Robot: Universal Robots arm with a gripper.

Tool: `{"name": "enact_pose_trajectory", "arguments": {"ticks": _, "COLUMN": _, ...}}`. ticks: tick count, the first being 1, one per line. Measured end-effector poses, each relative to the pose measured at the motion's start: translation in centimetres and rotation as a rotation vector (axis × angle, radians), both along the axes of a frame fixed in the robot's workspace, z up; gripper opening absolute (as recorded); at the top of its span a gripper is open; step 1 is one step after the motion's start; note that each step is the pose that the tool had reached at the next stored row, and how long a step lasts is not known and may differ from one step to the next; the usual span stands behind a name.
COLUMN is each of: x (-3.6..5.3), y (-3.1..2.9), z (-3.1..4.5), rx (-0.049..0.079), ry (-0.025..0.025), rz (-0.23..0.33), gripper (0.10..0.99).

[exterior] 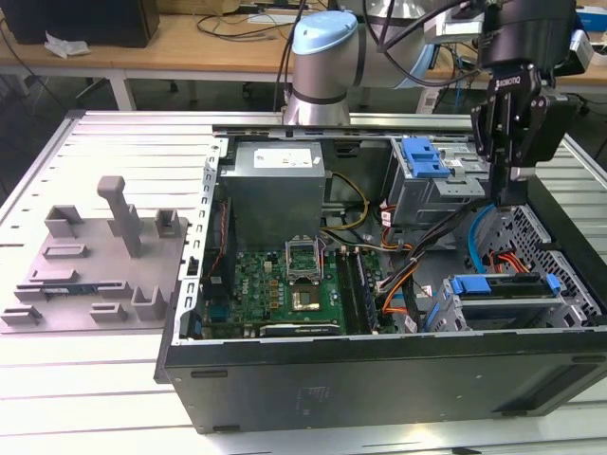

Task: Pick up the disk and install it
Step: 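Insert the second disk wire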

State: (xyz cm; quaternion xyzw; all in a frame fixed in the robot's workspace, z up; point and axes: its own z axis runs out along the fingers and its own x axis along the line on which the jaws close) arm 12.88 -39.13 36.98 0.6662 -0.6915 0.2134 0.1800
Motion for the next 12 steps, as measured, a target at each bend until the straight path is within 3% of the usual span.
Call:
{"name": "enact_pose_trajectory", "arguments": {"ticks": 7, "x": -0.39, "y": 0.0, "z": 0.0, "rx": 0.0, "ry": -0.0002, "rz": 0.001, "gripper": 0.345}}
{"name": "enact_pose_trajectory", "arguments": {"ticks": 12, "x": -0.4, "y": 0.0, "z": 0.0, "rx": 0.0, "ry": -0.0001, "rz": 0.038, "gripper": 0.345}}
